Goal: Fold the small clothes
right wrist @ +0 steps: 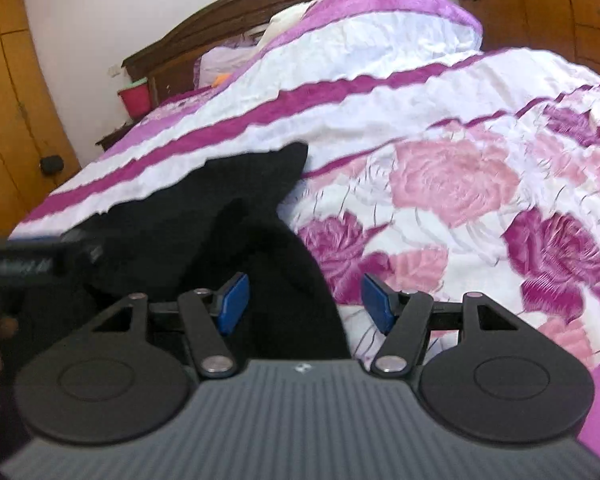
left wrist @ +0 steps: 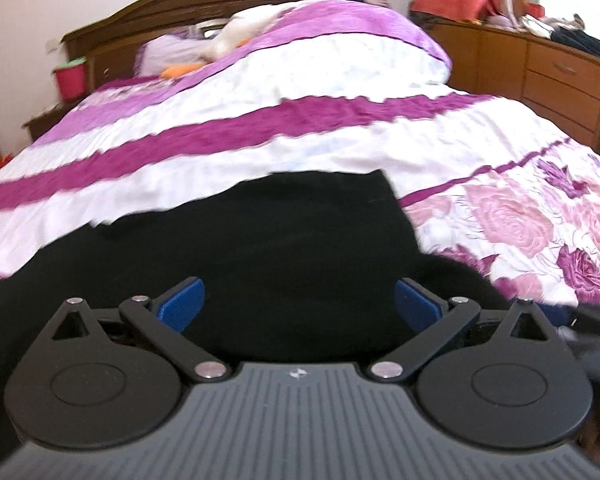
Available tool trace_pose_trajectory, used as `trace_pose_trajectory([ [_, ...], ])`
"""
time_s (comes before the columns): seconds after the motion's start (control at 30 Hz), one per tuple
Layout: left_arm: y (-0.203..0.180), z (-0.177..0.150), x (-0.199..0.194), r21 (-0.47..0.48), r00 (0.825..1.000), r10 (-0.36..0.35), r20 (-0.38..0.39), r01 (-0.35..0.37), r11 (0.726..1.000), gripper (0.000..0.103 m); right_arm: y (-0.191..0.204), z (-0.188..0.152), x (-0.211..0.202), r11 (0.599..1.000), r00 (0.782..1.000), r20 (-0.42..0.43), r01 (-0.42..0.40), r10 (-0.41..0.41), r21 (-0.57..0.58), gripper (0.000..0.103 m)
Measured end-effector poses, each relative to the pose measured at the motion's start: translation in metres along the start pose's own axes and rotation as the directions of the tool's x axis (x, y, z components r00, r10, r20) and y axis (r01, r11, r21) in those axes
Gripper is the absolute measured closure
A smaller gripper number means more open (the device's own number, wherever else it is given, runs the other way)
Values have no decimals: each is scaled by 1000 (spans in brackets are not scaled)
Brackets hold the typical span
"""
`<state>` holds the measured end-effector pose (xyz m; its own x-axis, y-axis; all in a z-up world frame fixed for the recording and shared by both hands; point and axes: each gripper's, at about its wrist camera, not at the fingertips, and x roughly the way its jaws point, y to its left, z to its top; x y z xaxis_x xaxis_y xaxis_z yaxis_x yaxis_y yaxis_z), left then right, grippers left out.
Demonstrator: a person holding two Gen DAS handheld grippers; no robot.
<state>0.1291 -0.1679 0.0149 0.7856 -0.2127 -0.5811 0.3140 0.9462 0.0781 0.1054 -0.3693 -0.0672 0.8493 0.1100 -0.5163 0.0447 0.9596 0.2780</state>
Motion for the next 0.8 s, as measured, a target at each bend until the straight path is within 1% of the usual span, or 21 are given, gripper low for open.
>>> trace_pose_trajectory([
  [0.07,-17,4,14,45,1000,12,13,-12,999,5,-4,-6,3,1000,1000,-1,-2,2,2,40],
  [0.13,-31,9,32,88,1000,31,5,-31,996,12,-7,-12,6,1000,1000,6,-7,7,18,40],
  [0.2,-37,11,47,103,999,40,-16,-39,994,16,-9,-17,6,999,1000,17,-14,14,30,40],
  [0.23,-40,12,56,106,999,38,-33,-35,994,19,-10,-17,6,999,1000,20,-18,17,37,40],
  [0.3,-42,13,70,104,998,25,-62,-19,994,19,-11,-19,7,999,999,23,-27,25,47,40],
  [0.37,-43,12,84,102,995,-17,-94,26,994,20,-14,-19,9,998,999,26,-40,39,56,38],
  [0.4,-41,11,87,96,995,-24,-98,34,995,25,-15,-19,9,997,998,29,-50,49,63,38],
  [0.43,-39,10,91,89,995,-28,-97,37,995,37,-17,-20,10,996,998,32,-58,56,70,37],
  [0.47,-37,10,92,84,995,-31,-95,39,996,46,-18,-20,10,995,998,33,-63,61,77,37],
  [0.5,-33,11,92,74,995,-42,-90,49,996,62,-19,-20,10,994,997,36,-67,65,81,37],
  [0.53,-29,12,89,59,995,-56,-83,61,996,75,-19,-20,10,994,997,37,-69,67,83,37],
  [0.6,-18,16,80,14,994,-86,-64,87,996,84,-19,-20,10,994,997,41,-70,67,83,37],
  [0.63,-14,17,75,-3,995,-88,-53,88,996,88,-19,-20,10,994,997,42,-71,68,83,37],
  [0.7,-3,20,63,-29,997,-78,-26,78,997,91,-19,-20,10,994,997,44,-74,70,87,37],
  [0.8,18,22,43,-65,999,-38,35,41,997,92,-20,-21,9,993,996,45,-76,72,90,37],
])
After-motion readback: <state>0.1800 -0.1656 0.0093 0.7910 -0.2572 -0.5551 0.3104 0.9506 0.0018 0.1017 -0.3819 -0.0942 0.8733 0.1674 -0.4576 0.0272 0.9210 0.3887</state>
